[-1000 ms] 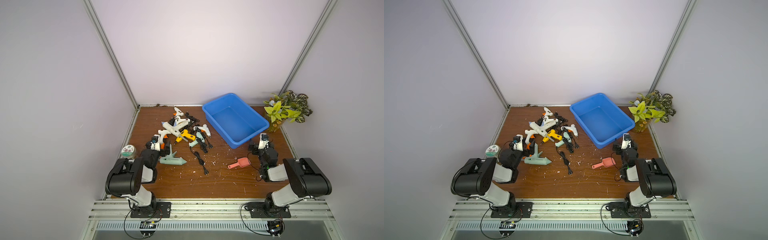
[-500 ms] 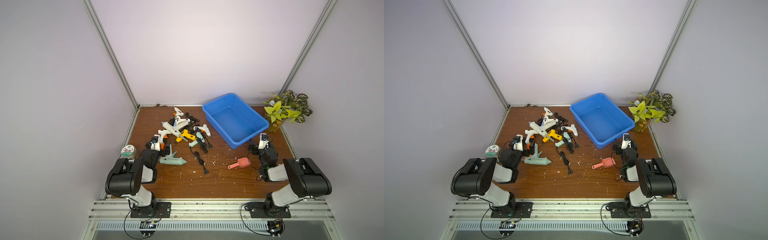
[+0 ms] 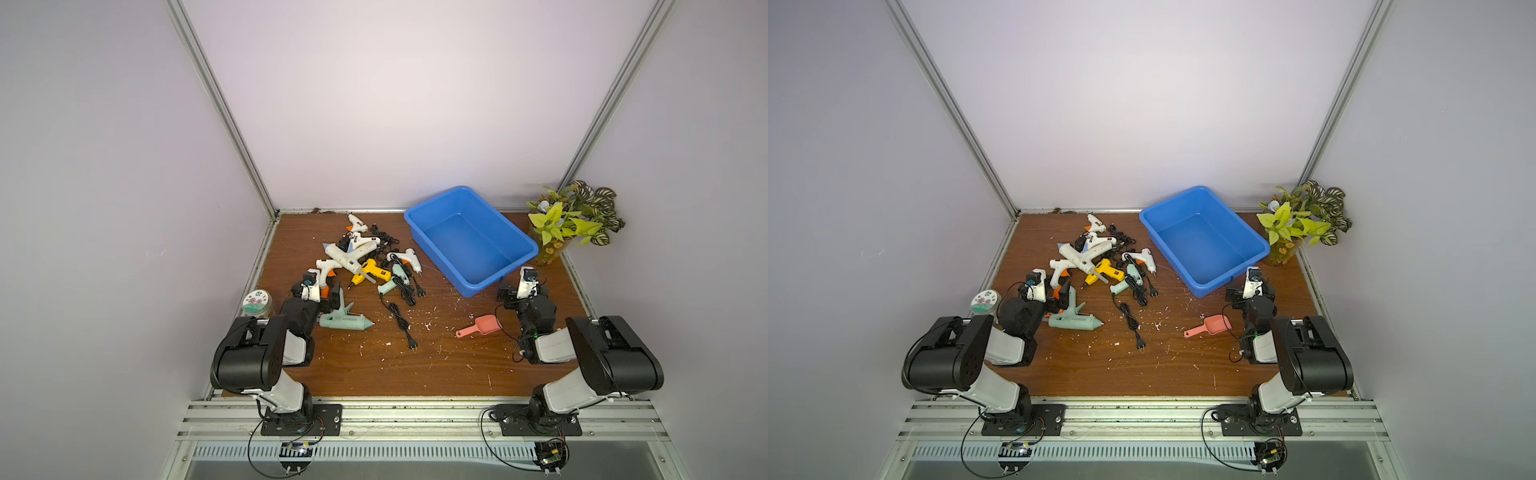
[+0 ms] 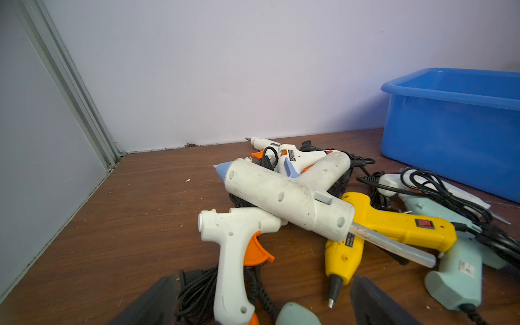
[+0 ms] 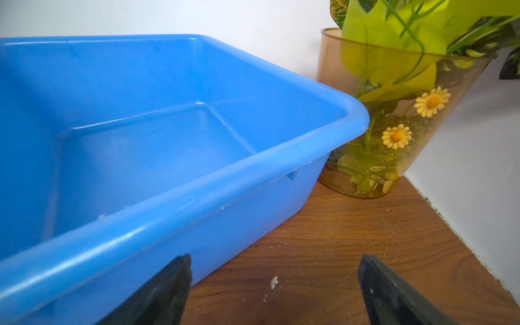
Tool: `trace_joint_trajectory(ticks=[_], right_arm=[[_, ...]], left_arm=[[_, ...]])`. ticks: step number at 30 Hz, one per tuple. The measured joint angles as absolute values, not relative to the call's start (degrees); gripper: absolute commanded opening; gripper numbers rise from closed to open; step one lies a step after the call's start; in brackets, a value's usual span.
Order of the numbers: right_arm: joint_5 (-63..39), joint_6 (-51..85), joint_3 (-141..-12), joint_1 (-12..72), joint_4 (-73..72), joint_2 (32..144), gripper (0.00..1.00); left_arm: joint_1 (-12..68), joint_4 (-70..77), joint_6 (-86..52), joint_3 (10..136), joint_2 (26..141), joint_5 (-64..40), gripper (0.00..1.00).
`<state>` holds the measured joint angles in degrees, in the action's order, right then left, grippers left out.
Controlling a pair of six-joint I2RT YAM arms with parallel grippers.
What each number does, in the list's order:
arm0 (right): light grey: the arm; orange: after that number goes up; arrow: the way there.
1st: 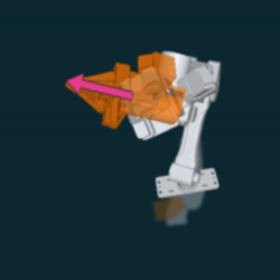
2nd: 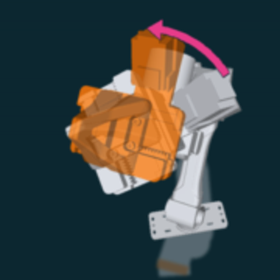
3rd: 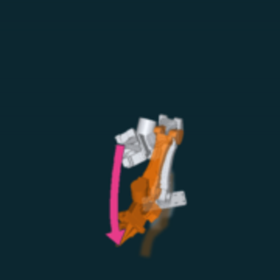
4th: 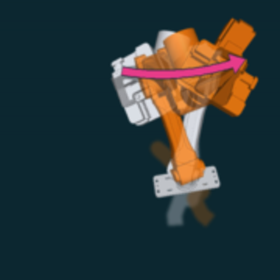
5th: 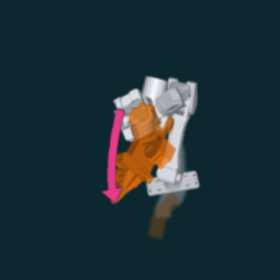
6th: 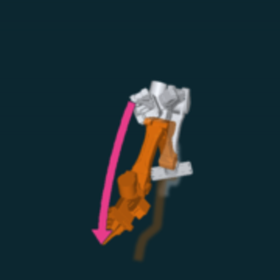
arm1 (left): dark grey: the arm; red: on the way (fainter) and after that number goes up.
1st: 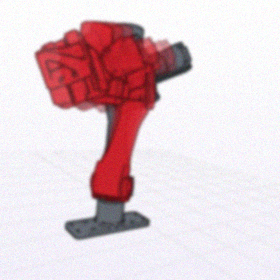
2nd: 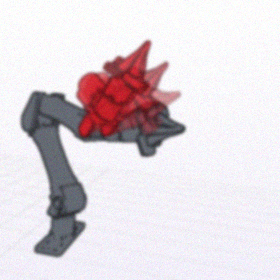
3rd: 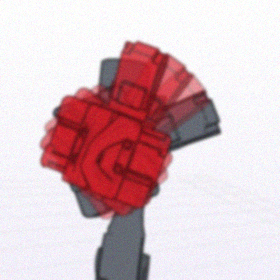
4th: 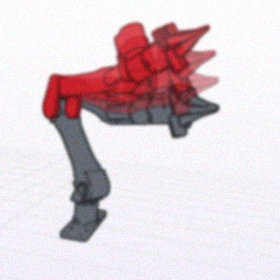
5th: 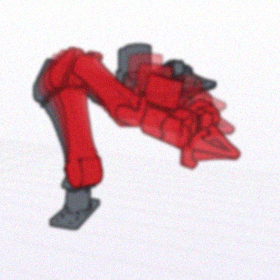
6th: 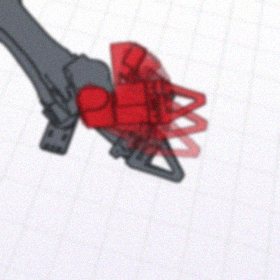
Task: Put the hot melt glue gun into the storage box
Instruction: Pick up the hot melt adhesive gun from the center of the board.
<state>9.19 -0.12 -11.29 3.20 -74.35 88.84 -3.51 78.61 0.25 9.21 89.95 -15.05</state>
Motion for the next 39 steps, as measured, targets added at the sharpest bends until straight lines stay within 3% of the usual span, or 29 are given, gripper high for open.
trace_joint_trajectory(ticks=[9,18,29,34,39], right_arm=[[11.75,0.25,-10.41,3.18,-69.28,78.7,1.0],[16.12,2.68,-10.13,3.2,-57.8,59.09,1.0],[16.78,13.08,-18.31,3.97,-28.64,41.43,1.0],[14.92,14.85,-23.07,8.99,-18.06,39.83,1.0],[14.41,14.76,-26.87,19.51,-10.72,41.95,0.99]], left_arm=[[-3.51,78.48,-0.89,6.87,80.38,-12.51,1.0],[-3.6,75.4,-3.84,3.25,65.34,-9.04,1.0],[-3.62,56.77,-14.74,5.34,48.47,-7.97,1.0],[-3.64,41.63,-20.36,12.14,44.25,-5.8,1.0],[-3.66,33.36,-27.18,13.13,40.18,-5.28,1.0]])
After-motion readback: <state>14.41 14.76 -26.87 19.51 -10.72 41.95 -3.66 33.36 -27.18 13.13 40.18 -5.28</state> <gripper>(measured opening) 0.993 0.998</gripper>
